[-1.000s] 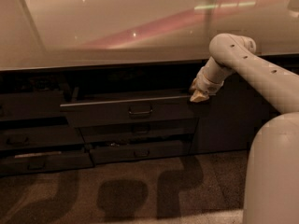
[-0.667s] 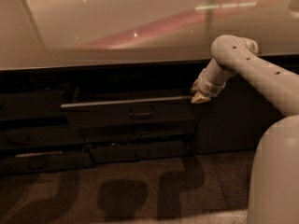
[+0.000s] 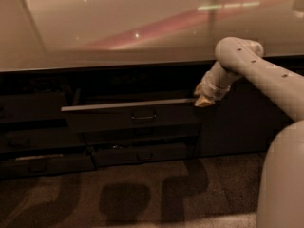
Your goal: Open top drawer
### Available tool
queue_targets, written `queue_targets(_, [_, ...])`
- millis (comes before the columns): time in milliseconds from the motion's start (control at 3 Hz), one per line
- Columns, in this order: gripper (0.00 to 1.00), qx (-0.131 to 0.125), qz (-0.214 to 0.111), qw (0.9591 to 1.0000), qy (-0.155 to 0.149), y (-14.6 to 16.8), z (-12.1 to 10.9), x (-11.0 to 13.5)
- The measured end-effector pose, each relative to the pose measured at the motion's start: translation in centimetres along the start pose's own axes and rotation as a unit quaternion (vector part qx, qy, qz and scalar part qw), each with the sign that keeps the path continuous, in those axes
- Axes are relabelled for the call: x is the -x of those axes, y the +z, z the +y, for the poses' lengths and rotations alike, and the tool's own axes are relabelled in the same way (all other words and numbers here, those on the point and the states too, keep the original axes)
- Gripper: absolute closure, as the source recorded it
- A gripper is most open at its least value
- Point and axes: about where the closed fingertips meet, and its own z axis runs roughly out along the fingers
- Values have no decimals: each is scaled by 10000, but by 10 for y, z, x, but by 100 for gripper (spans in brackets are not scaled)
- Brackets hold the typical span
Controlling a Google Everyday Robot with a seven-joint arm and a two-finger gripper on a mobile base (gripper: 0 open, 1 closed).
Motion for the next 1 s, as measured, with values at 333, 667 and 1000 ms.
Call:
queue_targets(333, [100,0,0,10000,0,-3,-1,1])
queue_targets(667, [100,17,-7,10000,-37,-5,9,0])
queue_targets(1000, [100,17,-7,10000,-37,-5,9,0])
